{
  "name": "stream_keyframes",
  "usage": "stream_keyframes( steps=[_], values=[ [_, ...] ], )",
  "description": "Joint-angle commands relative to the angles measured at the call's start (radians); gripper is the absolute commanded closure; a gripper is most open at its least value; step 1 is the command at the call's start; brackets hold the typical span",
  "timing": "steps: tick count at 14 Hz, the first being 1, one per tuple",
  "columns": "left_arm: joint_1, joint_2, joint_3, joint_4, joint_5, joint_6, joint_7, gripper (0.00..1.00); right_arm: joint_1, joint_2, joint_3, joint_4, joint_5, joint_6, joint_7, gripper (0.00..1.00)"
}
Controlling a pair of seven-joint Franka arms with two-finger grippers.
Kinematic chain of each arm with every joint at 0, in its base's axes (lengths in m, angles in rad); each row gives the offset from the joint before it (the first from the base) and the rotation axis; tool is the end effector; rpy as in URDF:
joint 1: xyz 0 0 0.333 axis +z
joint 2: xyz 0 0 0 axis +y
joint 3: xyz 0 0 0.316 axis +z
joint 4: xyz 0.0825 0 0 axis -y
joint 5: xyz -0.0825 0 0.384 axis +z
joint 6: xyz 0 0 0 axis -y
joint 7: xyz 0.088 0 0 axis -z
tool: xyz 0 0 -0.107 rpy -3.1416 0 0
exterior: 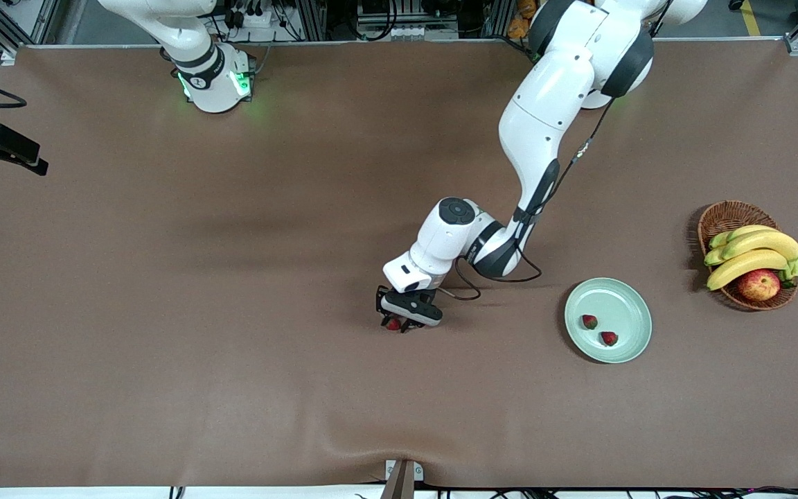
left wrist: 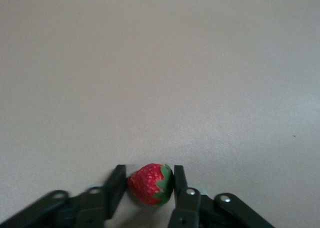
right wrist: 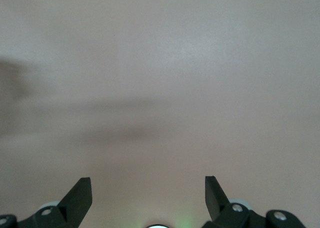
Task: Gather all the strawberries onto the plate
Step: 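Grasp the last red strawberry mid-table with the left gripper, then carry the strawberry over the green plate with the left gripper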
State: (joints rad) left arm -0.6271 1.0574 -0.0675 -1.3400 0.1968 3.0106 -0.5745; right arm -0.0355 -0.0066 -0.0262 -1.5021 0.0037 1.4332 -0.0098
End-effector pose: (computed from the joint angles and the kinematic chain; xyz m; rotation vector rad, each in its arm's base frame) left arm 0.5923 -0.4915 0.1538 2.6937 -0.3441 0.7276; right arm 0.5373 -0.0328 0.6484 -3.1330 0.0807 0.0974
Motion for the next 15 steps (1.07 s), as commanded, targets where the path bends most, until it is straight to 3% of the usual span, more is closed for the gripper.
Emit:
stream_keyframes(
  steps=[1,3,5,13,15],
  values=[
    [-0.01,0.024,0.009,0.033,0.013,0.013,-0.004,0.86,-0.018,-0.013,0.014,-0.001,0.018,-0.007,0.027,0.0],
    [-0.01,0.012,0.009,0.031,0.013,0.013,-0.011,0.97,-0.02,-0.006,0.014,0.012,0.016,-0.007,0.027,0.0],
    [-0.005,-0.023,0.009,0.022,0.012,0.004,-0.011,1.0,-0.024,-0.004,0.011,0.023,0.016,-0.007,0.027,0.0],
    [0.017,-0.154,0.005,0.001,0.013,-0.341,-0.008,1.0,-0.035,-0.001,0.008,0.025,-0.004,-0.004,0.013,0.0],
    [0.039,-0.172,0.003,-0.025,0.015,-0.363,0.01,1.0,-0.04,0.002,0.009,0.025,-0.001,0.0,0.013,0.0]
  ],
)
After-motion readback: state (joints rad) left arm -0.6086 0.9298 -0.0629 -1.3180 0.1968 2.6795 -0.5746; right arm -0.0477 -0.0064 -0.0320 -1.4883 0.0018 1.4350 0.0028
